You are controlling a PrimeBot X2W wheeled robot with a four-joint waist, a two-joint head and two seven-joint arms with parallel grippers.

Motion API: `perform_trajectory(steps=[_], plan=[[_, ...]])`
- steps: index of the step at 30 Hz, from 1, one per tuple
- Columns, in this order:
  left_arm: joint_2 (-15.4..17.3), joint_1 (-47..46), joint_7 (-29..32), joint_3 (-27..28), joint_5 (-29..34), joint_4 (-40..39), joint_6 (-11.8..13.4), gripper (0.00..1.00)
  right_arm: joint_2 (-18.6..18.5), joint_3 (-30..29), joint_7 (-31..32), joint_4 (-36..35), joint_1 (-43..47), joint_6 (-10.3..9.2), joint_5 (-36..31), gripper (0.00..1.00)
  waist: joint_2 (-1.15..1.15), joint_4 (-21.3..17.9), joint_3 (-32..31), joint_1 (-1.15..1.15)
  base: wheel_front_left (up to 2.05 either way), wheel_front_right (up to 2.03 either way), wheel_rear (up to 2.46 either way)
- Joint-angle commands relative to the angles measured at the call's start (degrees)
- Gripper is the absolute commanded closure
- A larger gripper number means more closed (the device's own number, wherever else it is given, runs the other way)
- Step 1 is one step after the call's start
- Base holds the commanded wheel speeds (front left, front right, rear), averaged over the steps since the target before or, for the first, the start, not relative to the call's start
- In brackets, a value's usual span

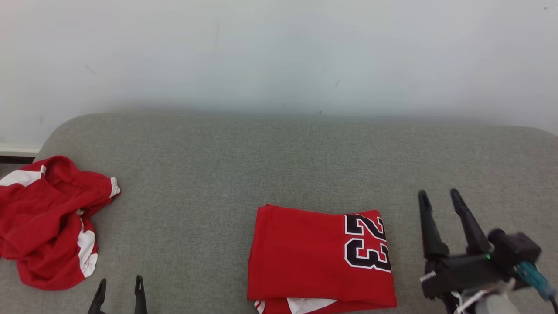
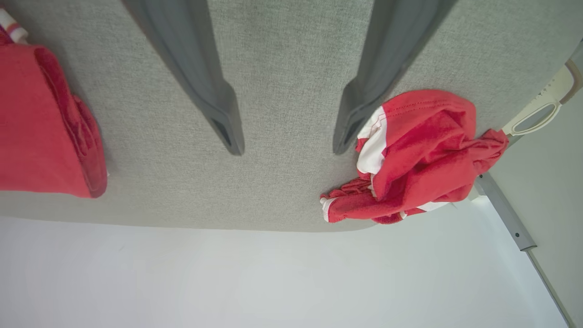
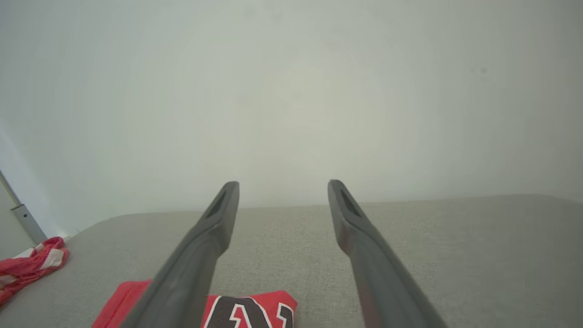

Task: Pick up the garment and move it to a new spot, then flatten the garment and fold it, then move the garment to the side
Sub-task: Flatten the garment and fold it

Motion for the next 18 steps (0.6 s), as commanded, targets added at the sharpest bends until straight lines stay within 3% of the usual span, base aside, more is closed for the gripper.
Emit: perform_trajectory(steps=[1, 7, 12, 18], plan=[[0.36, 0.94, -0.11, -0.02, 0.7, -0.41, 0.1, 0.0, 0.48, -0.87, -0.07, -0.76, 1.29, -0.14, -0.95, 0.0, 0.0, -0.35, -0.33, 0.0, 0.0, 0.0, 0.0], [0.67, 2.04, -0.11, 0.01, 1.12, -1.6, -0.05, 0.0, 3.6, -7.45, -0.08, -6.8, 9.99, -0.14, -4.98, 0.0, 0.0, -1.28, -1.01, 0.0, 0.0, 0.0, 0.0], [0.66, 2.42, -0.12, 0.33, 1.15, -2.02, 0.05, 0.0, 5.16, -7.01, -0.08, -8.81, 14.49, -0.14, -7.73, 0.0, 0.0, -2.13, -1.62, 0.0, 0.0, 0.0, 0.0], [0.35, 2.28, -0.11, -0.19, 1.91, -2.75, -0.07, 0.0, 6.09, -5.27, -0.09, -6.35, 16.38, -0.14, -8.81, 0.0, 0.0, -2.5, -2.08, 0.0, 0.0, 0.0, 0.0]])
